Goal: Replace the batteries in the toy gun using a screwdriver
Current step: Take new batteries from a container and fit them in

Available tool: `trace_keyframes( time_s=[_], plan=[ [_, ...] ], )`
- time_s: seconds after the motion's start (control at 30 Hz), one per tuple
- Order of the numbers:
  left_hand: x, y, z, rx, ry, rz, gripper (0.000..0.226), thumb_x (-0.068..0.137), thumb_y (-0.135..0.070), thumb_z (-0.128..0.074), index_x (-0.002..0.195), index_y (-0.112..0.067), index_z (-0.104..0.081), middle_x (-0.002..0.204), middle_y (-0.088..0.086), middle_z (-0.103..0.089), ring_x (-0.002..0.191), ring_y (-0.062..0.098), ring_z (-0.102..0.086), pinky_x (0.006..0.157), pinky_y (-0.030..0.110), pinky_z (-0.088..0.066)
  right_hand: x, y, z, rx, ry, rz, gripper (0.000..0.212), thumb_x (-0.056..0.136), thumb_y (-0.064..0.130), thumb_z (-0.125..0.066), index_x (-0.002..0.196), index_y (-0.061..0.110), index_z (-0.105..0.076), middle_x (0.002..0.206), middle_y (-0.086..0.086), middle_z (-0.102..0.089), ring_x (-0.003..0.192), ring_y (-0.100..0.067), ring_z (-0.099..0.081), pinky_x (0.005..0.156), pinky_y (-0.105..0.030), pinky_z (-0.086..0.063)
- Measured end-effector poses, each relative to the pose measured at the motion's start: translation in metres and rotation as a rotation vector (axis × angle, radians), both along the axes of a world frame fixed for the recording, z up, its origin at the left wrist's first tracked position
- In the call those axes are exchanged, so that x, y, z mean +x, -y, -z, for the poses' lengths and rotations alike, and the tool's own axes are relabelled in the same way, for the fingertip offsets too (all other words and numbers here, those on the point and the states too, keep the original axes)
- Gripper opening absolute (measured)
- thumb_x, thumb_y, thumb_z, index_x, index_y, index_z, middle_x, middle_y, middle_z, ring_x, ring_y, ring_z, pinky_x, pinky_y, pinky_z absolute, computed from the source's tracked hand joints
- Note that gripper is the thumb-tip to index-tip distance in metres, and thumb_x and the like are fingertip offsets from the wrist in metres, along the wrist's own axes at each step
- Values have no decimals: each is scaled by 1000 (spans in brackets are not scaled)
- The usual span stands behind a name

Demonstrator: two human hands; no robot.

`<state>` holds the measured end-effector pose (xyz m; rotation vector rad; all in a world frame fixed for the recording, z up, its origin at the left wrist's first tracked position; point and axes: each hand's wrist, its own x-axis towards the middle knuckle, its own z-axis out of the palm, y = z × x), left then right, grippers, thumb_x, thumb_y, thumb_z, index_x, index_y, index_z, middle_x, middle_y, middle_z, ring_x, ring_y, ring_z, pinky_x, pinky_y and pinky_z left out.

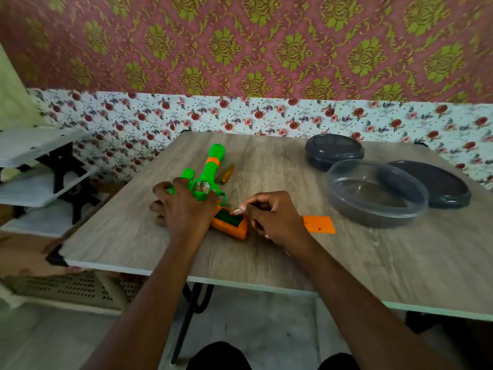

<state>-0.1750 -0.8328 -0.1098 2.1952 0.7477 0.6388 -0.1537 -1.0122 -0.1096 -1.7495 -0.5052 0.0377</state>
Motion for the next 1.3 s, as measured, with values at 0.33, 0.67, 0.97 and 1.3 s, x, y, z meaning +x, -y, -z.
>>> trace_keyframes(
  time_s=[0.33,0.67,0.97,1.3],
  plan=[
    [7,-7,-7,-197,92,61,100,66,-39,-92,137,-9,-29,129,25,-57,125,42,-51,84,36,-41,6,-1,11,-161,169,22,14,92,12,-73,85,24,-74,58,29,-63,58,7,-62,59,-13,-43],
    [11,-4,-8,-417,273,-29,100,31,-46,-99,115,-11,-60,108,4,-73,92,26,-72,80,42,-62,-3,2,6,-82,124,-65,6,91,8,-74,88,13,-74,69,1,-70,53,-1,-58,55,-19,-44],
    [9,21,5,-976,687,-10,77,54,8,-86,124,4,-53,112,8,-72,79,35,-77,59,51,-63,-11,9,12,-255,487,-24,8,87,20,-76,91,14,-77,78,7,-74,67,-7,-66,69,-10,-42],
    [13,1,11,-1380,638,151,58,84,13,-69,136,-11,-63,125,23,-70,100,46,-70,74,57,-63,-10,4,1,-196,758,16,18,89,12,-75,104,5,-81,86,-4,-80,73,1,-65,69,-5,-45]
  ],
)
